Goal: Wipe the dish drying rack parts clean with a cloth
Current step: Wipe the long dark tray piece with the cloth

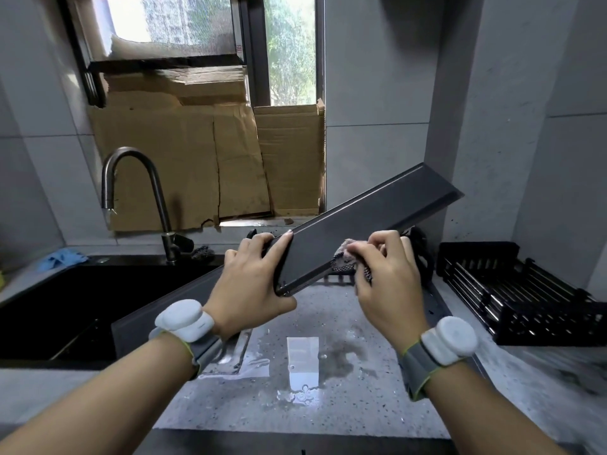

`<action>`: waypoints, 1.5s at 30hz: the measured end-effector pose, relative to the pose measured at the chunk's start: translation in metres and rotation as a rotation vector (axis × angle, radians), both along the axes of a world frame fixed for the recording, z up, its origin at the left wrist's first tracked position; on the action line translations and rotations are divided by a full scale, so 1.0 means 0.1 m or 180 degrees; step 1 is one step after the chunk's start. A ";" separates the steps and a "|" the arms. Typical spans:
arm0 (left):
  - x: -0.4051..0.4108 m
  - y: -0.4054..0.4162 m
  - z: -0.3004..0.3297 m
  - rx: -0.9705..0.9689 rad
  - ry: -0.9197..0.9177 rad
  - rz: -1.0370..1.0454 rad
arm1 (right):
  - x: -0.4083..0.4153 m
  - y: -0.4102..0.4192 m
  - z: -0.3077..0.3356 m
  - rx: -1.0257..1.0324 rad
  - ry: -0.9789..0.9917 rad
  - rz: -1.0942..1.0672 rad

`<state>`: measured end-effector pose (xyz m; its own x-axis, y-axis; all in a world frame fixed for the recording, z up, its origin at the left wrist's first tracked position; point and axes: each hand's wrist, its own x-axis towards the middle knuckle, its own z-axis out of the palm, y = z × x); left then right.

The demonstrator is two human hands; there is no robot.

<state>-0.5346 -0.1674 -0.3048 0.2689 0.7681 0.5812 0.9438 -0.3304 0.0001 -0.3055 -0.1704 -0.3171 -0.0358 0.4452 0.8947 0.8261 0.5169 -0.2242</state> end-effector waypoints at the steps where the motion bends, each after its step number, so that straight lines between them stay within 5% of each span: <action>1: 0.03 -0.01 0.00 0.0020 -0.0045 -0.0028 | -0.04 -0.02 -0.02 0.0006 -0.0030 0.0031; 8: 0.12 -0.01 -0.09 0.0107 -0.0027 -0.0078 | -0.24 -0.19 -0.18 -0.0043 -0.0546 0.0553; 14: 0.02 -0.03 -0.05 0.0131 0.0060 -0.0006 | 0.05 -0.05 -0.05 -0.0089 -0.0166 0.0082; 20: 0.13 -0.02 -0.04 0.0153 -0.0027 0.0026 | -0.17 -0.17 -0.22 -0.0163 -0.0383 0.0377; 26: 0.10 -0.03 -0.08 0.0277 0.0327 0.0127 | -0.24 -0.21 -0.25 -0.0334 -0.0753 0.0915; 33: -0.02 -0.13 -0.08 0.0480 0.1196 0.0180 | 0.02 0.11 0.27 -0.0288 0.0174 0.0113; 45: 0.14 -0.20 -0.07 0.0527 0.1392 -0.0069 | -0.32 0.01 0.17 -0.0599 -0.0449 0.0449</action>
<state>-0.5207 -0.1878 -0.3116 0.5307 0.6662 0.5239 0.8365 -0.3121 -0.4505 -0.3372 -0.1694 -0.3002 -0.2276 0.5850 0.7784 0.7787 0.5893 -0.2152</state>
